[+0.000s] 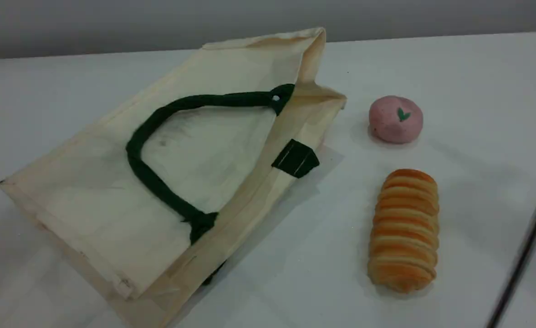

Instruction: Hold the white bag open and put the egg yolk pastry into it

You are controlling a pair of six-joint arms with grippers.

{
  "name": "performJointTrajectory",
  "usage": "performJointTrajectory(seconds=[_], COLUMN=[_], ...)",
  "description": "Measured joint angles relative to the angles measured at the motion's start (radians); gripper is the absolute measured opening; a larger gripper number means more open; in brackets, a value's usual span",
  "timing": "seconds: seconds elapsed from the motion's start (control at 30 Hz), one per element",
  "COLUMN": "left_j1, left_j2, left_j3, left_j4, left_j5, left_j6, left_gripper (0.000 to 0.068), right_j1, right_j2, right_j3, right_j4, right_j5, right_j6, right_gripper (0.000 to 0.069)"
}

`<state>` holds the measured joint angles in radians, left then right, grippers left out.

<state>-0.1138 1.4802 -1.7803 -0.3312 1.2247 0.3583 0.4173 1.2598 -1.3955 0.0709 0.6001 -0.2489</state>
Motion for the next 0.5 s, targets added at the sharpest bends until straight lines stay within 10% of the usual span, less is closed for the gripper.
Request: performJointTrajectory(seconds=[0.5], left_j1=[0.0], left_j2=[-0.388], left_j3=[0.059], left_j4=[0.092], left_j5=[-0.003], left_j6=[-0.138], left_gripper=[0.0589], right_j1=[0.001], right_j2=[-0.478], right_j3=[0.001], right_j4=[-0.101], right_j5=[0.4], right_j6=[0.161], right_gripper=[0.0575])
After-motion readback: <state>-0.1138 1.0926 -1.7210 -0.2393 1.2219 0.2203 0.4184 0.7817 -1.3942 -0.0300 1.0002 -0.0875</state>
